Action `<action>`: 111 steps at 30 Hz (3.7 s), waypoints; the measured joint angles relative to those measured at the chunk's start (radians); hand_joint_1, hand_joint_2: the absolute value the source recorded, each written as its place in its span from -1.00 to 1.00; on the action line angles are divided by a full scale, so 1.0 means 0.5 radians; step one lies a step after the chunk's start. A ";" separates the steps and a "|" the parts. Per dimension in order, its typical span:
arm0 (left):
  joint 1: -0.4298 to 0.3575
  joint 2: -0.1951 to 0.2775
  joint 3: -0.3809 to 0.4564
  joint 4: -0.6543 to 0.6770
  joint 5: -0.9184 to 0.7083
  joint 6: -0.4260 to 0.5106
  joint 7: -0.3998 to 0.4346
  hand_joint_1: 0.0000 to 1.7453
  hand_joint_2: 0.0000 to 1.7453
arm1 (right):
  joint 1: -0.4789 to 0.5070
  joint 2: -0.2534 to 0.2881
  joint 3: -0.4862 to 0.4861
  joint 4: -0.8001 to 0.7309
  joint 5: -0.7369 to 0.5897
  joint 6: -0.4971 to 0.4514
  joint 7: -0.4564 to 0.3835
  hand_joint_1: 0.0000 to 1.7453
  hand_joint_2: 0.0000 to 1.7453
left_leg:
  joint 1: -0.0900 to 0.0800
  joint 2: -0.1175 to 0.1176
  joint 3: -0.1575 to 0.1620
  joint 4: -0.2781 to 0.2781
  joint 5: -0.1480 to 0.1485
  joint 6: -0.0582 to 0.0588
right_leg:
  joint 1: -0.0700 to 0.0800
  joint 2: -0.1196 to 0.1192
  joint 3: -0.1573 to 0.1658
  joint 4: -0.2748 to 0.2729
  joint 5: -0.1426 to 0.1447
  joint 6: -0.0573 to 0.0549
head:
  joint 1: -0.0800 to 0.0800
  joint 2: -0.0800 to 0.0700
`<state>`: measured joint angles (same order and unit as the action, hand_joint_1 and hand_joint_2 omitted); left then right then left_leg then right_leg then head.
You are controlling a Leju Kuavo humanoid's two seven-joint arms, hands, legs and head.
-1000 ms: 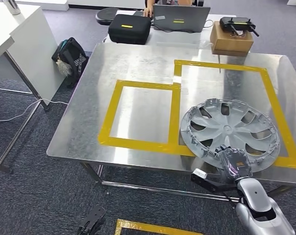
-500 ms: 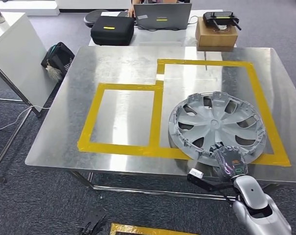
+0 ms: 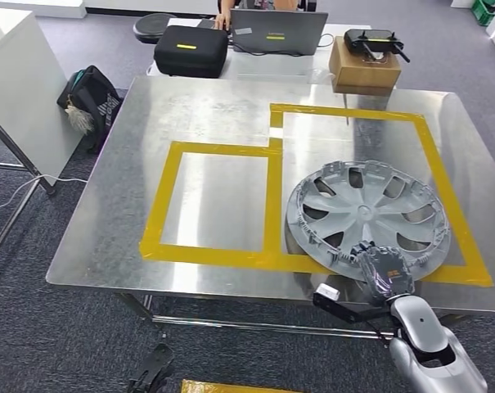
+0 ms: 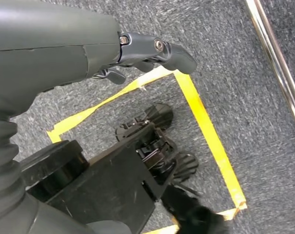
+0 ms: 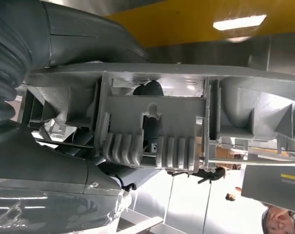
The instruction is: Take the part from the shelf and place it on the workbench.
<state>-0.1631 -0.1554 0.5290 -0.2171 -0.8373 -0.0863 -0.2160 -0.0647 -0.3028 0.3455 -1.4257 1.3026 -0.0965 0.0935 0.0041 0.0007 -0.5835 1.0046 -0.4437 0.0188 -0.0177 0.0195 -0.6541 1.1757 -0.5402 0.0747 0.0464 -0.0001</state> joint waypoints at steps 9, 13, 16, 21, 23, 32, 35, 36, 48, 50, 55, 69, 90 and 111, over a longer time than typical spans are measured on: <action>0.002 -0.002 0.000 0.000 0.000 0.000 0.000 -1.00 1.00 | 0.006 0.000 0.001 0.001 0.000 0.000 0.000 1.00 1.00 | -0.019 0.005 0.084 -0.007 -0.069 -0.024 | 0.020 -0.037 0.099 -0.302 0.210 -0.041 | 0.001 0.000; -0.002 -0.002 -0.001 -0.001 0.000 0.000 0.000 -1.00 1.00 | 0.000 0.000 0.000 -0.003 0.000 -0.002 0.000 1.00 1.00 | -0.013 0.003 0.051 0.087 -0.138 -0.071 | 0.006 -0.024 0.123 -0.323 0.207 -0.085 | -0.006 0.000; 0.001 -0.002 0.000 -0.002 0.000 0.000 0.000 -1.00 1.00 | 0.000 0.001 0.004 -0.004 0.000 -0.002 -0.001 1.00 1.00 | -0.005 0.001 -0.166 0.470 -0.293 -0.093 | 0.000 -0.021 0.136 -0.327 0.194 -0.102 | -0.013 0.000; 0.009 0.000 0.000 -0.002 0.001 0.000 0.000 -1.00 1.00 | 0.002 0.000 0.009 -0.004 0.000 -0.001 -0.002 1.00 1.00 | 0.010 0.001 -0.119 0.219 -0.031 -0.106 | -0.010 0.001 0.179 -0.324 0.160 -0.073 | -0.015 0.000; 0.006 -0.001 0.000 -0.002 0.000 -0.004 -0.001 -1.00 1.00 | 0.001 0.000 0.009 -0.004 -0.001 -0.001 -0.001 1.00 1.00 | 0.015 -0.008 -0.036 0.031 0.015 -0.094 | -0.006 0.011 0.186 -0.333 0.131 -0.044 | -0.019 0.000; 0.008 0.000 0.000 -0.002 -0.012 -0.001 -0.014 -1.00 1.00 | 0.014 -0.002 0.010 0.000 -0.005 0.006 0.002 0.00 1.00 | -0.004 -0.008 0.078 -0.019 -0.035 0.018 | -0.003 -0.022 -0.092 0.203 -0.117 0.013 | 0.004 0.000; 0.013 0.001 -0.012 -0.002 -0.052 0.019 0.001 -1.00 1.00 | 0.031 -0.003 0.011 0.002 -0.010 0.014 0.002 -1.00 1.00 | -0.009 -0.012 0.117 -0.018 -0.069 0.016 | 0.004 -0.022 -0.089 0.074 0.027 -0.003 | 0.005 -0.001; 0.013 0.000 -0.019 -0.002 -0.066 0.026 0.004 -1.00 1.00 | 0.037 -0.005 0.011 0.003 -0.011 0.019 0.002 -1.00 1.00 | -0.009 -0.013 0.136 -0.018 -0.083 0.012 | 0.006 -0.023 -0.028 -0.076 0.122 -0.010 | 0.005 -0.001; 0.001 0.008 -0.059 -0.002 -0.068 0.067 0.001 -1.00 -1.00 | 0.023 -0.013 0.013 -0.014 -0.018 0.013 0.003 -1.00 1.00 | -0.015 -0.012 0.216 -0.088 -0.119 -0.010 | 0.025 -0.023 0.089 -0.322 0.253 -0.067 | -0.006 0.000; 0.001 0.009 -0.058 -0.002 -0.052 0.069 -0.001 -1.00 -1.00 | 0.024 -0.013 0.010 -0.016 -0.018 0.014 0.004 -1.00 1.00 | -0.014 -0.012 0.219 -0.093 -0.118 -0.030 | 0.026 -0.024 0.091 -0.322 0.251 -0.072 | -0.006 0.000; 0.002 0.010 -0.057 -0.002 -0.047 0.065 -0.001 -1.00 -1.00 | 0.032 -0.013 0.000 -0.017 -0.021 0.021 0.009 -1.00 1.00 | -0.013 -0.012 0.218 -0.093 -0.112 -0.048 | 0.025 -0.023 0.092 -0.322 0.256 -0.073 | -0.005 0.000; 0.011 0.008 -0.047 -0.002 -0.024 0.044 -0.009 -1.00 -1.00 | 0.131 -0.009 -0.035 -0.058 -0.315 -0.016 -0.105 -1.00 1.00 | 0.031 -0.001 0.235 -0.184 -0.014 -0.014 | -0.025 -0.027 -0.091 0.070 0.138 0.058 | 0.008 0.000; -0.002 0.015 -0.026 -0.003 0.000 0.044 -0.033 -1.00 -1.00 | 0.196 0.040 -0.066 -0.194 -0.554 -0.076 -0.213 -1.00 -0.50 | 0.009 -0.014 0.227 -0.028 -0.190 -0.054 | -0.023 -0.026 -0.102 -0.330 0.467 -0.006 | -0.006 0.000; 0.059 0.026 0.063 -0.002 0.062 0.067 -0.101 -1.00 -1.00 | 0.771 0.297 0.057 -0.745 -1.036 -0.834 -0.646 -1.00 -1.00 | -0.008 -0.004 -0.150 0.267 -0.213 -0.094 | 0.011 -0.037 0.205 -0.371 0.175 -0.114 | -0.016 0.000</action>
<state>-0.1336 -0.1425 0.5604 -0.2182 -0.8063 -0.0528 -0.2666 0.3209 -0.1542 0.3742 -1.7982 0.7847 -0.5135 -0.2294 0.0002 -0.0013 -0.6583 1.1379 -0.5500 -0.0284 -0.0123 0.0012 -0.5517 0.9901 -0.4528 0.0176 0.0384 0.0000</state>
